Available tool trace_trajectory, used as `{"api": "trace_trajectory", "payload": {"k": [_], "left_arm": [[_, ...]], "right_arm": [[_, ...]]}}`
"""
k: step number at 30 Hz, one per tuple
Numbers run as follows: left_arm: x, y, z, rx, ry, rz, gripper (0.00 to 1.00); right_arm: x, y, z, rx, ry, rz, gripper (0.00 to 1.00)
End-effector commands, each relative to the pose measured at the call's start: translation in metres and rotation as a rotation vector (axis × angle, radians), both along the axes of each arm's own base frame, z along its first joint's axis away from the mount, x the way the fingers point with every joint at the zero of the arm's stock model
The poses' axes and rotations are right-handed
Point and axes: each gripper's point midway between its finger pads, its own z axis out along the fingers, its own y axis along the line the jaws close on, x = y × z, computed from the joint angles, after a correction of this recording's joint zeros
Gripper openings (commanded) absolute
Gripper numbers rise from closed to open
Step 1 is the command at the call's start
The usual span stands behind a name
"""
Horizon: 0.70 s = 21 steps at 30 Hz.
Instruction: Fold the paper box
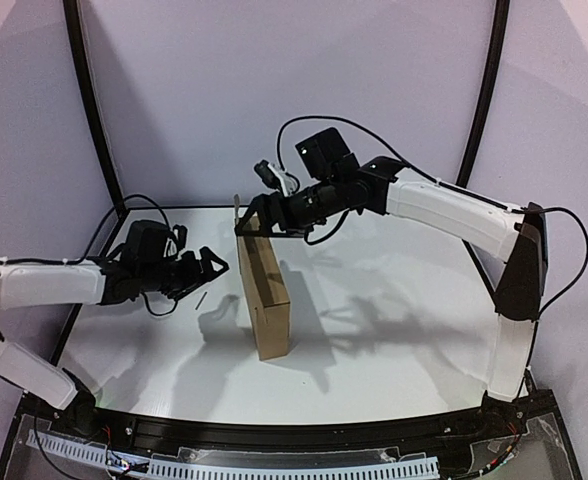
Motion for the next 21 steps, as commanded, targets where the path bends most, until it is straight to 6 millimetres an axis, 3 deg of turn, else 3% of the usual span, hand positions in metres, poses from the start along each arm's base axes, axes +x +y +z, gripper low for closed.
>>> {"api": "trace_trajectory", "payload": {"k": [1,5,8,9,13,15,16,18,21], "left_arm": [[-0.011,0.024,0.011,0.004,-0.024,0.088,0.99],[-0.03,0.037,0.004,-0.027,0.024,0.13,0.99],[-0.036,0.042,-0.004,-0.062,0.055,0.173,0.99],[-0.031,0.042,-0.002,-0.089,0.043,0.199,0.99],[0.001,0.036,0.012,-0.19,0.0,0.303,0.99],[0.023,0.027,-0.007,-0.159,0.052,0.331,0.99],[0.034,0.021,-0.001,-0.165,0.053,0.335,0.99],[0.052,0.009,-0.022,-0.145,0.102,0.333,0.99],[0.078,-0.014,-0.029,-0.163,0.109,0.283,0.99]], "right_arm": [[0.019,-0.011,0.036,0.062,-0.137,0.031,0.96],[0.06,-0.026,0.044,0.159,-0.187,0.073,0.98],[0.097,-0.033,0.031,0.196,-0.178,0.099,0.98],[0.105,-0.032,0.034,0.224,-0.178,0.12,0.98],[0.128,-0.025,0.014,0.238,-0.163,0.148,0.98],[0.131,-0.029,0.009,0.238,-0.16,0.138,0.98],[0.132,-0.032,0.006,0.235,-0.163,0.122,0.98],[0.133,-0.043,0.008,0.223,-0.193,0.089,0.98],[0.129,-0.056,0.002,0.185,-0.204,0.05,0.98]]}}
